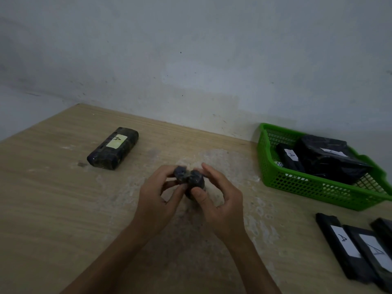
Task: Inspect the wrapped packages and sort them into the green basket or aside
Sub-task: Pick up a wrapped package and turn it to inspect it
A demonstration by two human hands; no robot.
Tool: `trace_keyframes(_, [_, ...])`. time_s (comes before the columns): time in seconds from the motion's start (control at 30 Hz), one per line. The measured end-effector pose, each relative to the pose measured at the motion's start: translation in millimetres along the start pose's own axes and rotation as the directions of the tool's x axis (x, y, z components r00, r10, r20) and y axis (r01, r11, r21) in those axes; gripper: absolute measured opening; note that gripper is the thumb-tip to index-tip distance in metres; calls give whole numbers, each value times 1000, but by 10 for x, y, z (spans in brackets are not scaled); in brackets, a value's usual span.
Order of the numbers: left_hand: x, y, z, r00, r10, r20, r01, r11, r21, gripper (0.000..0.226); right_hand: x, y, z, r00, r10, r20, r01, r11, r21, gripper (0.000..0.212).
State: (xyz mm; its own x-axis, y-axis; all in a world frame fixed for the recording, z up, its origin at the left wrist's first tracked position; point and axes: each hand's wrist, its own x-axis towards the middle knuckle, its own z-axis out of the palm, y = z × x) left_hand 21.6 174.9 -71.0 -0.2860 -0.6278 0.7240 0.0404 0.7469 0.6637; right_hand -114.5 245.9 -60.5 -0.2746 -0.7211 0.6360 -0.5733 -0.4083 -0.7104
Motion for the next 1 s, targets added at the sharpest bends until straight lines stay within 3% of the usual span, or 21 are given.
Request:
trace_keyframes(0.13, [13,49,9,977,-187,-104,162,964,-209,43,9,86,-2,965,250,-74,-252,968,-19,47])
trace_keyframes(0.23, [32,60,13,945,-291,-151,226,911,-345,46,43,129,-32,877,469,-104,-471,882,5,40])
trace_keyframes(0.37, [60,48,18,890,-404,-212,287,856,-430,43,87,157,-67,726,687,-6,-680,720,136,33])
trace_keyframes(0.47, [77,-4,14,843,-490,-220,327,793,-513,40,107,159,-69,631,759,162,-746,536,396,30])
trace_keyframes(0.53, [85,-45,4,820,-532,-210,352,759,-547,37,112,166,-85,649,733,203,-722,509,469,28])
trace_keyframes(0.63, [102,-98,-24,779,-609,-148,393,658,-642,32,104,237,-114,719,685,116,-662,623,417,25])
trace_keyframes(0.73, [112,-133,-31,733,-677,-66,451,557,-697,26,100,251,-156,742,669,45,-631,673,385,33])
trace_keyframes(0.83, [105,-180,-7,702,-708,-71,541,596,-594,14,110,286,-207,754,656,32,-610,681,406,12])
trace_keyframes(1.0, [149,-151,38,697,-715,-60,560,594,-578,17,171,225,-285,790,613,-15,-556,726,404,12])
